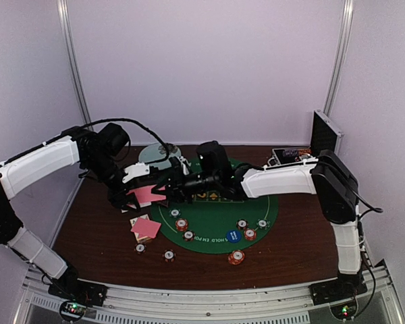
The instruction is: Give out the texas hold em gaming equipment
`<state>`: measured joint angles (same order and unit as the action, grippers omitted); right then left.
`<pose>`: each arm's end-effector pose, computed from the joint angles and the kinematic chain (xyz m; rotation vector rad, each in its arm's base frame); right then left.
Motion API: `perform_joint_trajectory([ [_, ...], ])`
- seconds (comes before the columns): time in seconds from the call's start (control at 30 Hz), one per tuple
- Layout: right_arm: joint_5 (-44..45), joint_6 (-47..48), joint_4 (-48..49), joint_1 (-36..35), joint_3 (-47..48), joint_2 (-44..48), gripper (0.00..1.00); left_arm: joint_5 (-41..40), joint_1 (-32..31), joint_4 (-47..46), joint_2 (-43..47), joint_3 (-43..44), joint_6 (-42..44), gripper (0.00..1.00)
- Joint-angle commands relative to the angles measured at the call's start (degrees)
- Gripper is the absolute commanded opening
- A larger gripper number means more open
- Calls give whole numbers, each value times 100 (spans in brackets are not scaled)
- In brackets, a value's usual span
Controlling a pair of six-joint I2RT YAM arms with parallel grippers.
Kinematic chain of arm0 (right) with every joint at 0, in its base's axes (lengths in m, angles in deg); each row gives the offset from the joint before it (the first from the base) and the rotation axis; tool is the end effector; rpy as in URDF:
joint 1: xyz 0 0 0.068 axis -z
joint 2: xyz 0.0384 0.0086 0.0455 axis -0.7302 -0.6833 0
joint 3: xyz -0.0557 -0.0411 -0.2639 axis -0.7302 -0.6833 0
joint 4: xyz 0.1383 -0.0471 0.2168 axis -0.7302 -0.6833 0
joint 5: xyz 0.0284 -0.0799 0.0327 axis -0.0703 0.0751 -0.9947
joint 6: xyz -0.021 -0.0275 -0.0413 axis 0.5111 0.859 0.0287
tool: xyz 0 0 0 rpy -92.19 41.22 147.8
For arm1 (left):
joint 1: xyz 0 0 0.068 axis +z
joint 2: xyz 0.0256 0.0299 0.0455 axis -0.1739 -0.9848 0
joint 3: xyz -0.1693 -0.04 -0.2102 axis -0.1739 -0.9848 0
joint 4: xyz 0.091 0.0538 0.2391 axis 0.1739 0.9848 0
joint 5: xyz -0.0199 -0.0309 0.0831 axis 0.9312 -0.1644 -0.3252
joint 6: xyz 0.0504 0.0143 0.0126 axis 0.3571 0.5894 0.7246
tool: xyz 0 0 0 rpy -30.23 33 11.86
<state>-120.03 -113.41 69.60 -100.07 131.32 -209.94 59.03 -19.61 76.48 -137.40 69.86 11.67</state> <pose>0.2742 0.4091 0.2292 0.3996 -2.3636 -2.0021 0.2363 -0.1477 0.2907 1.5683 2.3152 -0.4461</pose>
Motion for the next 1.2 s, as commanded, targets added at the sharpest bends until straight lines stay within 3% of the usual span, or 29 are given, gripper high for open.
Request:
perform_joint_trajectory([
  [0.0,85,167,-301,74,-183,412,12,72,18,-36,92,72,103,10],
  [0.13,76,234,-425,127,-246,556,6,51,18,-29,90,87,103,10],
  [0.4,14,438,-740,413,-506,913,3,9,18,20,101,89,127,8],
  [0.73,-190,1015,-1457,1619,-712,1087,2,-3,18,56,106,89,144,8],
  [1.0,27,2162,-3088,2450,602,125,2,20,18,66,99,106,141,8],
  [1.17,171,2538,-3543,2767,1545,-648,2,-6,18,87,123,126,141,8],
])
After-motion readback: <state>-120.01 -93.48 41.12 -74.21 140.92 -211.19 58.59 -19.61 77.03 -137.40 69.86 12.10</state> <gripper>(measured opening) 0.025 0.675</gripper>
